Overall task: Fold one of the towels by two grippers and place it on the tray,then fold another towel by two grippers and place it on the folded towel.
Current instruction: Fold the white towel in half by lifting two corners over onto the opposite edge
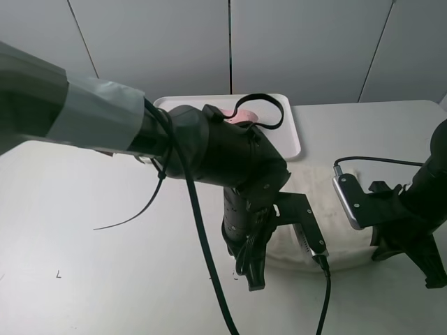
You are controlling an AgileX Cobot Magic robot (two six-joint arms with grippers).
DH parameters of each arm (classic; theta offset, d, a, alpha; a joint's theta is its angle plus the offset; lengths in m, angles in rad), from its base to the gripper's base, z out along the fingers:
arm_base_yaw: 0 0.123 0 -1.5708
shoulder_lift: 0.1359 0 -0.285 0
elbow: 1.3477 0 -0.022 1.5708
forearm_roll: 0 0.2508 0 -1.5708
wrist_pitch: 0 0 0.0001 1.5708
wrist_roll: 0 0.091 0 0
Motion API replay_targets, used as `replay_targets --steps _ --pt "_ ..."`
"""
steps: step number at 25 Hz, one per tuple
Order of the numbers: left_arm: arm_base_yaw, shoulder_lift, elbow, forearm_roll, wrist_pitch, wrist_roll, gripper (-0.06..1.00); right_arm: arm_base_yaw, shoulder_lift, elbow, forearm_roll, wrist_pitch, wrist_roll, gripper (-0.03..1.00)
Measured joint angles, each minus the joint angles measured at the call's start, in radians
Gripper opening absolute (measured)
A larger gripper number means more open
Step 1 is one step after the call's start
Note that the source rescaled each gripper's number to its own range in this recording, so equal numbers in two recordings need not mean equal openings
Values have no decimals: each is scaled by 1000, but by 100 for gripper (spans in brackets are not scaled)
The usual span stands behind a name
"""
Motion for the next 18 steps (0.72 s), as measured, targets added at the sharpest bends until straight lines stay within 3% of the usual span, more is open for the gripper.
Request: replay_targets --steps 6,12,18 --pt "2 -61 0 2 -2 -2 0 0 -108 1 7 64 43 1" --pt "27 -121 0 6 -25 -12 0 0 -223 2 26 66 318 1" --pt "84 -134 0 6 -62 -127 0 0 -291 2 26 -5 582 1"
